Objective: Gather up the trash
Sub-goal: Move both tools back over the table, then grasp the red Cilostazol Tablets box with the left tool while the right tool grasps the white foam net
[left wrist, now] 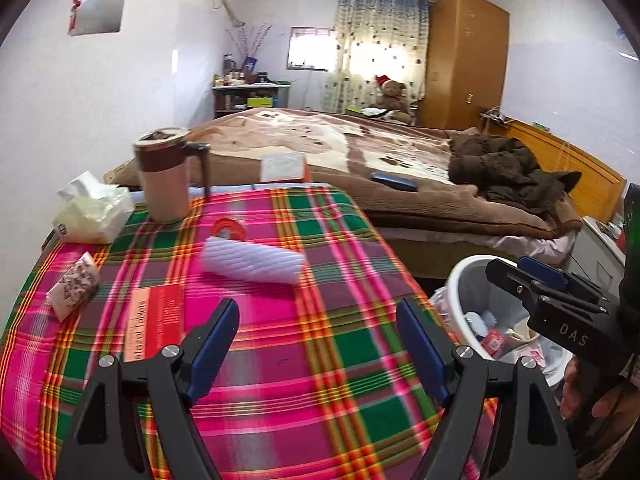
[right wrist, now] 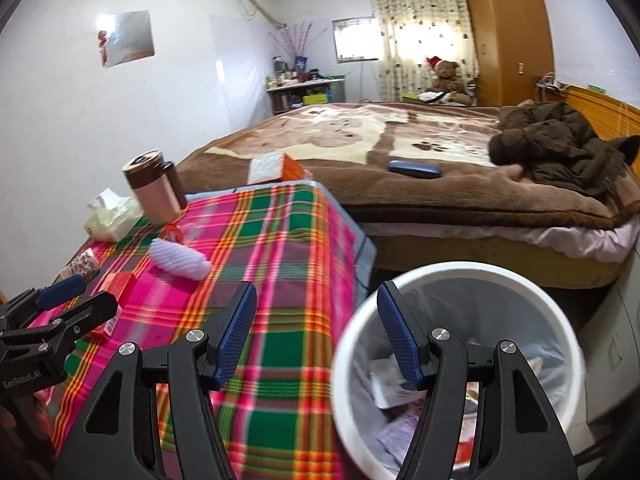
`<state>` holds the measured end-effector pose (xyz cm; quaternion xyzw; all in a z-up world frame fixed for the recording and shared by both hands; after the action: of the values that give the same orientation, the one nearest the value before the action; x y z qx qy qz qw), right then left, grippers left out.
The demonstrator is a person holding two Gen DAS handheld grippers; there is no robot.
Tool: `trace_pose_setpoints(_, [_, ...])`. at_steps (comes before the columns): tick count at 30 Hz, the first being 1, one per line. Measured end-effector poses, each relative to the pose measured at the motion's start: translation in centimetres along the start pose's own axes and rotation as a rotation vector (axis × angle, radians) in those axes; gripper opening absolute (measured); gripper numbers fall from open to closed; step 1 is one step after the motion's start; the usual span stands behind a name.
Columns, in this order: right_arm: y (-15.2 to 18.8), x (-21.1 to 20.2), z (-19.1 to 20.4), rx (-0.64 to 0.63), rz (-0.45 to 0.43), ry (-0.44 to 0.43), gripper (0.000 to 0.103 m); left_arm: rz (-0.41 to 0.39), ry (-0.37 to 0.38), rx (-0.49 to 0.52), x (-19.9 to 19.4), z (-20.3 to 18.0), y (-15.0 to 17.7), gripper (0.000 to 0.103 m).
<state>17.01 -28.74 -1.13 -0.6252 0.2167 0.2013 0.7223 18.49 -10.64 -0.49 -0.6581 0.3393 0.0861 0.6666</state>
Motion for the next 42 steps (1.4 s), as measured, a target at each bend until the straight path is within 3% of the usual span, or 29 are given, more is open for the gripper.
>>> trace_pose_setpoints(16, [-1.3,6.3,7.4,-0.162,0.09,-0.186,0.064,0.073,-0.173,-0.135,1.3,9.2,2.4,0.085])
trace_pose_setpoints(23, [-1.9,9.5,9.7,-0.203,0.134,-0.276,0.064,0.13,-0.212,-0.164,2.8,11.8,3.3,0.086])
trace_pose_setpoints(36, [-1.5,12.8,12.4,-0.302,0.235,-0.344,0.064,0.226,-0.168,-0.23,5.7,13.3,4.3,0.086])
trace_pose_setpoints(42, [-1.0,13.7,13.6,-0.329,0.301,-0.393,0.064,0.224,-0.175,-0.242,5.6,14.3,4.1,0.086])
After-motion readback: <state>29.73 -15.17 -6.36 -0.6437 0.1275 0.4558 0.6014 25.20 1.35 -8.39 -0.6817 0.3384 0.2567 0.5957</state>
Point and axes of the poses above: each gripper's, at about its wrist camera, not at the fingertips, and x roughly the way its jaws point, z to its left, y to its underside, the point moved 4 cm from there along x, roughly the way its jaws point, and after that the axes turned 1 degree about -z, right-handed, at the moved point
